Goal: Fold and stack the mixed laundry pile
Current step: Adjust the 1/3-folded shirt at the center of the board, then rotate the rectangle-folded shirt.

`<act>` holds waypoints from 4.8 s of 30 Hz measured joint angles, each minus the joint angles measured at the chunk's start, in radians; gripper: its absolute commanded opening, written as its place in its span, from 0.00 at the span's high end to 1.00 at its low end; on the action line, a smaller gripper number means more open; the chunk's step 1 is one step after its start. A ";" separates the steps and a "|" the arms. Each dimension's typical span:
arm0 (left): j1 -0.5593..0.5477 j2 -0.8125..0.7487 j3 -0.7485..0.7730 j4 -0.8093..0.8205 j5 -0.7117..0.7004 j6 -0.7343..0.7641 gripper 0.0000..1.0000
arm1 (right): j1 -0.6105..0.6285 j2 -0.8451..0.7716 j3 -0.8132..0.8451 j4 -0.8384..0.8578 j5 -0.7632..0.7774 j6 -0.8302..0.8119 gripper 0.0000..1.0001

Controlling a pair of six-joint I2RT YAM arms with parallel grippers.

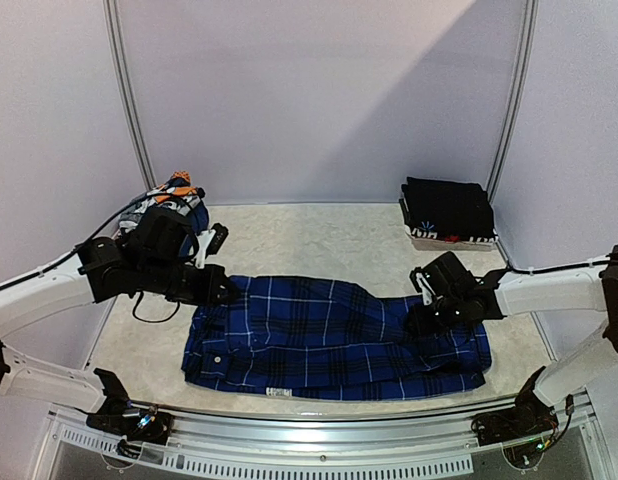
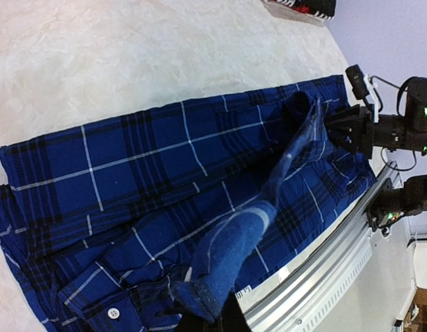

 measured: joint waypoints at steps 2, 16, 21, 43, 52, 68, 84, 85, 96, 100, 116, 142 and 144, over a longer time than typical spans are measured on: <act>0.000 0.002 0.018 -0.012 -0.001 0.000 1.00 | 0.000 -0.010 -0.039 0.033 0.000 0.026 0.64; 0.014 0.070 0.103 -0.107 -0.119 0.024 1.00 | 0.000 -0.039 -0.136 0.151 0.092 0.158 0.65; 0.086 0.183 0.057 -0.064 -0.171 0.068 1.00 | 0.000 -0.103 -0.164 0.196 0.090 0.152 0.65; 0.159 0.394 -0.023 0.004 -0.252 0.098 1.00 | 0.000 -0.223 -0.228 0.261 0.212 0.207 0.66; 0.176 0.431 -0.063 0.040 -0.252 0.098 1.00 | 0.000 -0.158 -0.250 0.228 0.298 0.318 0.70; 0.185 0.544 -0.036 0.071 -0.291 0.097 1.00 | 0.000 -0.060 -0.249 0.296 0.318 0.379 0.73; 0.189 0.527 -0.039 0.072 -0.367 0.072 0.44 | 0.000 -0.005 -0.250 0.373 0.357 0.417 0.75; 0.189 0.513 -0.039 0.066 -0.381 0.074 0.40 | 0.000 0.000 -0.250 0.382 0.358 0.417 0.76; 0.057 0.348 -0.015 0.090 -0.444 0.166 0.38 | -0.002 0.042 -0.232 0.420 0.373 0.415 0.75; 0.040 0.428 0.035 0.140 -0.359 0.212 0.41 | -0.013 0.112 -0.150 0.399 0.353 0.388 0.75; 0.035 0.659 0.104 0.184 -0.280 0.228 0.44 | -0.160 0.445 0.220 0.470 0.017 0.257 0.77; 0.033 0.637 -0.011 0.365 -0.179 0.088 0.49 | -0.234 0.827 0.891 0.114 -0.393 0.136 0.82; 0.023 0.640 -0.017 0.391 -0.162 0.069 0.50 | -0.241 0.853 0.937 0.094 -0.404 0.130 0.82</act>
